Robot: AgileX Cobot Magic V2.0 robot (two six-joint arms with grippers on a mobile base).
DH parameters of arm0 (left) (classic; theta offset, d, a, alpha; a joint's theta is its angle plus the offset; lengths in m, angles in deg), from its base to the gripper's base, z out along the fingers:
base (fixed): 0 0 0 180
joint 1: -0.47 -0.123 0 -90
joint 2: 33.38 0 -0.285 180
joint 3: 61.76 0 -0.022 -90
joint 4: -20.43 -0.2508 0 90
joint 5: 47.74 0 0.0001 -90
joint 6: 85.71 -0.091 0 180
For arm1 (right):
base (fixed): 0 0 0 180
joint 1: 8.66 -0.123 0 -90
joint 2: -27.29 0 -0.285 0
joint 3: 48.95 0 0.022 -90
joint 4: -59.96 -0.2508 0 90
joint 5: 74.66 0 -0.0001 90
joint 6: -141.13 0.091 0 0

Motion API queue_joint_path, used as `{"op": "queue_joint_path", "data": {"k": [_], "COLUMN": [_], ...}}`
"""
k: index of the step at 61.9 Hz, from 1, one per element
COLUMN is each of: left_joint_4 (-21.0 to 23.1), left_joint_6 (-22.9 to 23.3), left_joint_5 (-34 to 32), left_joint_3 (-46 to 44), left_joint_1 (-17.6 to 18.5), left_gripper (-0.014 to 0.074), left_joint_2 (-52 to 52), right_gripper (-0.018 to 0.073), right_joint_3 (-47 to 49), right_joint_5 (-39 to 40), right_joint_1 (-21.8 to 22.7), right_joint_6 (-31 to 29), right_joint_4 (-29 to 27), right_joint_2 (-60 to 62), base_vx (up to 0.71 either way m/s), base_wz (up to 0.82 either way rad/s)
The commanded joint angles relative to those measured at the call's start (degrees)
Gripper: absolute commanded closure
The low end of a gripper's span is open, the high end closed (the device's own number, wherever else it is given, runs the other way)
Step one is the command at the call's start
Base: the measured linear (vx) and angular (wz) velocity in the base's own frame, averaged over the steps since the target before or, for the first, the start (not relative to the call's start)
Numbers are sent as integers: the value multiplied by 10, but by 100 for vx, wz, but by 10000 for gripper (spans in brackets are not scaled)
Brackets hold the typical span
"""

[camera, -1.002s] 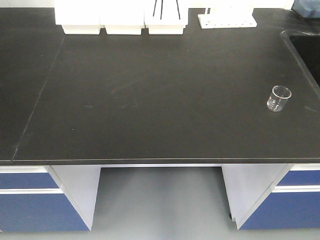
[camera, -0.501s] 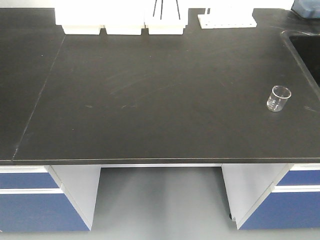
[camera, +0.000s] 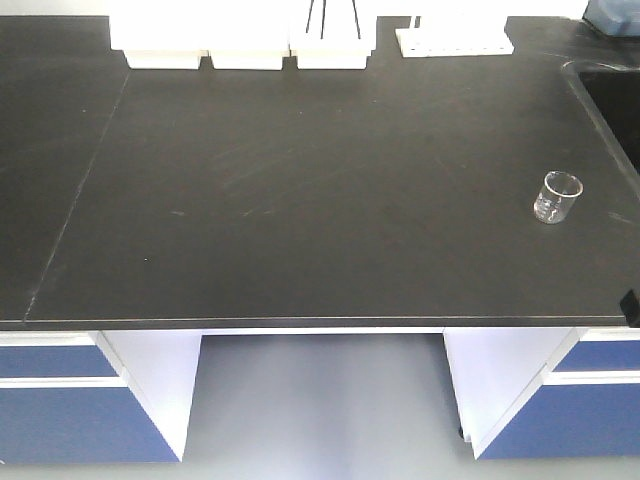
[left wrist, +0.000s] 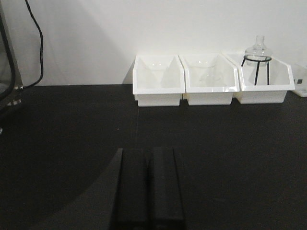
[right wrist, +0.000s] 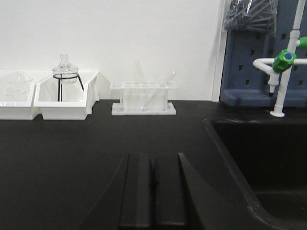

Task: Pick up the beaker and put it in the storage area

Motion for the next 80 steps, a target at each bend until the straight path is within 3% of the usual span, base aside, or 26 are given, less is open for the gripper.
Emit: {"op": "queue_joint_path", "data": {"k": [1, 11, 19, 27, 32, 50, 57, 68, 80], "left_joint_4": [3, 2, 2, 3, 3, 3, 3, 3, 3], "left_joint_6": [5, 2, 5, 5, 5, 5, 5, 5, 5], "left_joint_5": [-55, -51, -52, -53, -54, -56, -56, -56, -56], "left_joint_3": [-16, -16, -16, -16, -16, -16, -16, -16, -16], "left_joint_1": [4, 4, 4, 4, 4, 4, 4, 4, 4], "left_gripper": [457, 265, 148, 110, 111, 118, 118, 118, 118], "left_joint_2": [-6, -5, -6, -6, -6, -6, -6, -6, -6], "right_gripper": [503, 356, 169, 16, -24, -31, -31, -31, -31], "right_joint_3": [17, 17, 17, 17, 17, 18, 41, 123, 170], "right_joint_5": [52, 58, 67, 107, 137, 327, 418, 435, 440], "right_joint_1": [1, 1, 1, 1, 1, 1, 1, 1, 1], "right_joint_6": [2, 2, 2, 6, 0, -25, -28, 4, -4], "right_joint_4": [-2, -2, -2, -5, -5, -74, -75, -73, -79], "right_joint_2": [-17, -67, -115, -160, -194, -418, -530, -657, -723], "base_vx": [0, 0, 0, 0, 0, 0, 0, 0, 0], "base_wz": [0, 0, 0, 0, 0, 0, 0, 0, 0]}}
